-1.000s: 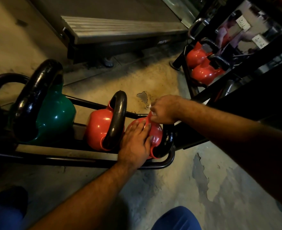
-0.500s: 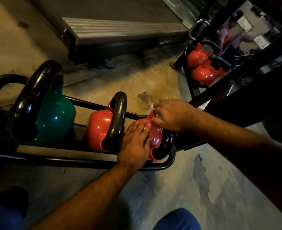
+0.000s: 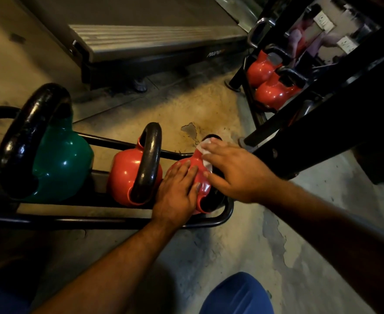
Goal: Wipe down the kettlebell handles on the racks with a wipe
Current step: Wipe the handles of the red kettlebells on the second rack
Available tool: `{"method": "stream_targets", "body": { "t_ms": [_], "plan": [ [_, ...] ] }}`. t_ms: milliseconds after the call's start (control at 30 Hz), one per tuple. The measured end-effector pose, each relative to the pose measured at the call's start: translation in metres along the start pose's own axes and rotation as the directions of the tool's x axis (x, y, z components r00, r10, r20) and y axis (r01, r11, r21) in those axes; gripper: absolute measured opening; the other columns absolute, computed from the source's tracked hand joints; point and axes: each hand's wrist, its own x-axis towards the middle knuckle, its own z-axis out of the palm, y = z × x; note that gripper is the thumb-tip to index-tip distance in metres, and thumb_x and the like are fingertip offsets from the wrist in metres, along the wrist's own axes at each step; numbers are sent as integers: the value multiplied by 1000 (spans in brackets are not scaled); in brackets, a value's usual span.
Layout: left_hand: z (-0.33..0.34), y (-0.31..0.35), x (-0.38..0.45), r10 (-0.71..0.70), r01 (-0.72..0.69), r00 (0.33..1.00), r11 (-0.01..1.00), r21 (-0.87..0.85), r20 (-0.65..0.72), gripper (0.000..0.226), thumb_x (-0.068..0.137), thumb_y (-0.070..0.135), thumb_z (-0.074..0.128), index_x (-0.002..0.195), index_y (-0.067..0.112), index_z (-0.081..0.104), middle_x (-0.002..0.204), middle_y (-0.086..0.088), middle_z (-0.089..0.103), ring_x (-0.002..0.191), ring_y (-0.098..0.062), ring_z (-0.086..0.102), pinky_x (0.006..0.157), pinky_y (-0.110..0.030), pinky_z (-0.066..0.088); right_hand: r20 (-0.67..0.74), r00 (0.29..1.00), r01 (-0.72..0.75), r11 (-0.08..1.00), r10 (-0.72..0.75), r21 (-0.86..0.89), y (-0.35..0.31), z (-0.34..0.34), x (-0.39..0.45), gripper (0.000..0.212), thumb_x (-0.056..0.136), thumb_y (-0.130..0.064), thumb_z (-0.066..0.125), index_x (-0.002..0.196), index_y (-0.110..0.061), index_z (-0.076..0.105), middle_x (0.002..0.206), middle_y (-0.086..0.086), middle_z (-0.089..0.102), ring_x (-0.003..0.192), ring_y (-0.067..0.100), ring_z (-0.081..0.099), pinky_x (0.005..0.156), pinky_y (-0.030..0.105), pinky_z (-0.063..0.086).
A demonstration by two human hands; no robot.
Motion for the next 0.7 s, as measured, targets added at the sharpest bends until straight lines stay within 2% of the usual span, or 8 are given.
{"method": "stream_targets", "body": {
  "t_ms": [67, 133, 200, 300, 433, 567, 700],
  "plan": [
    [-1, -1, 2, 13, -13, 1000, 1000, 13, 8, 62, 96, 51, 25, 149, 22, 40, 156, -1, 37, 147, -19, 27, 118, -44, 29, -43, 999, 5, 999, -3, 36, 5, 0, -7, 62, 101, -55, 36, 155, -23, 36, 163, -1, 31, 152, 12, 23, 123, 33, 21],
    [-1, 1, 1, 6, -6, 1000, 1000, 10, 12, 64, 95, 51, 25, 149, 22, 41, 157, -1, 36, 147, -20, 27, 119, -44, 28, -86, 993, -78, 993, 85, 87, 9, -3, -7, 60, 99, -56, 39, 151, -27, 41, 163, -1, 32, 149, 13, 29, 120, 41, 32],
    [-2, 1, 0, 8, -8, 1000, 1000, -17, 1, 61, 96, 50, 29, 148, 20, 42, 156, -2, 38, 146, -21, 29, 118, -44, 30, -91, 989, -104, 987, 115, 122, 2, 5, -14, 66, 96, -58, 40, 152, -24, 40, 164, 2, 30, 151, 15, 27, 121, 41, 30],
    [-4, 0, 1, 6, -6, 1000, 1000, -20, 13, 58, 97, 46, 35, 150, 22, 39, 157, 0, 35, 147, -18, 26, 118, -43, 29, -111, 993, -34, 990, 49, 135, -9, 16, -36, 71, 94, -56, 39, 154, -18, 38, 164, 1, 27, 153, 14, 20, 123, 33, 21],
    [-5, 3, 1, -11, 11, 1000, 1000, 9, -1, 59, 95, 46, 34, 147, 20, 44, 156, -3, 37, 146, -21, 29, 119, -35, 22, -142, 975, -132, 959, 172, 249, 0, 9, -39, 80, 86, -52, 37, 157, -15, 32, 162, 7, 32, 149, 17, 31, 121, 39, 30],
    [-3, -1, 2, 22, -22, 1000, 1000, 3, 7, 57, 96, 45, 36, 148, 23, 43, 156, 0, 37, 145, -19, 31, 118, -42, 31, -137, 986, -59, 963, 97, 263, -13, 29, -58, 80, 88, -48, 38, 159, -15, 24, 167, 4, 19, 153, 12, 17, 124, 30, 18],
    [-3, 0, 1, 13, -13, 1000, 1000, 2, -10, 53, 99, 41, 41, 149, 23, 41, 157, 1, 36, 147, -18, 28, 120, -38, 27, -231, 959, -73, 932, 163, 354, -9, 29, -58, 76, 90, -46, 37, 158, -12, 29, 165, 7, 26, 151, 15, 25, 122, 34, 26]
  ]
}}
